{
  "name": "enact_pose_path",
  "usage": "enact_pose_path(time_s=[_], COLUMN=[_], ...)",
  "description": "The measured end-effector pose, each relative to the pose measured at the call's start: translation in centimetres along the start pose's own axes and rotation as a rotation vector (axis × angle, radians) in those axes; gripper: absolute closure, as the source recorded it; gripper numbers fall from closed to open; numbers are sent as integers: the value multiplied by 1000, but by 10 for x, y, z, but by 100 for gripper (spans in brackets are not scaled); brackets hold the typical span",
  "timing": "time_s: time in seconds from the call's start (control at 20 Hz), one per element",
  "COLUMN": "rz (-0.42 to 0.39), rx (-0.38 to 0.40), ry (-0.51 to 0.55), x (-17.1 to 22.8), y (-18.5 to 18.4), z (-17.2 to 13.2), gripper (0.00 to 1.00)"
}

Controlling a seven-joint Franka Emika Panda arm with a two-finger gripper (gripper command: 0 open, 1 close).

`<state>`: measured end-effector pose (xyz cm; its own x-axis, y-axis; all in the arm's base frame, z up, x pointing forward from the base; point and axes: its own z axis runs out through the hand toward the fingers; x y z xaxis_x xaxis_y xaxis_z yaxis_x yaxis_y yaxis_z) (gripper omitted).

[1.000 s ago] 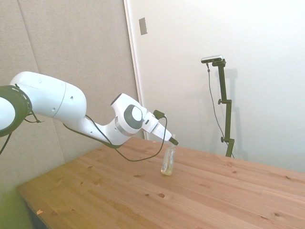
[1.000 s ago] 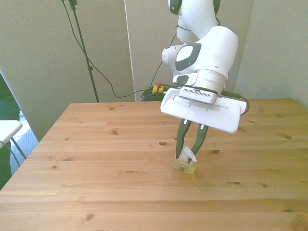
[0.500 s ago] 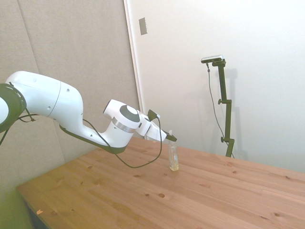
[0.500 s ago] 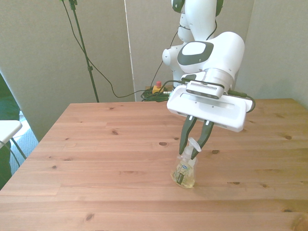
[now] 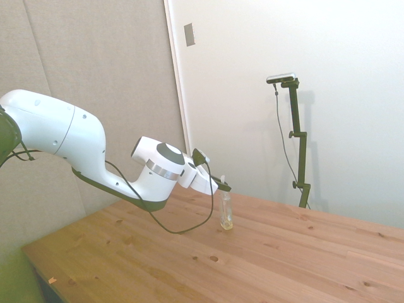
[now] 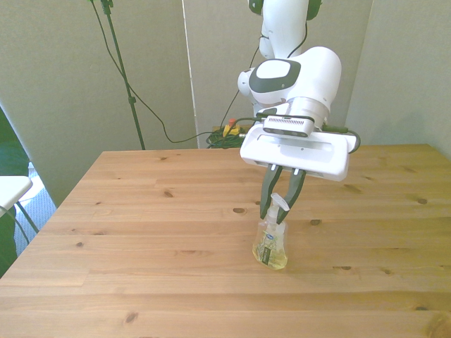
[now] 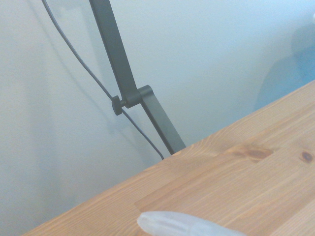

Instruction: Stand the sanitizer

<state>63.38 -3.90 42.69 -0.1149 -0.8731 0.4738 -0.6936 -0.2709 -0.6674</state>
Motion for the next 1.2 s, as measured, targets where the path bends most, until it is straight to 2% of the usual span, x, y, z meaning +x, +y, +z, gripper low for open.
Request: enact_pose_path(time_s=[0.7, 0.95, 1.2], rz=[15, -12, -70], rx=[-14, -66, -129], ry=[-29, -95, -205], x=[-1, -3, -7], y=[9, 13, 16], z=[-10, -15, -43], gripper=[0, 0, 0])
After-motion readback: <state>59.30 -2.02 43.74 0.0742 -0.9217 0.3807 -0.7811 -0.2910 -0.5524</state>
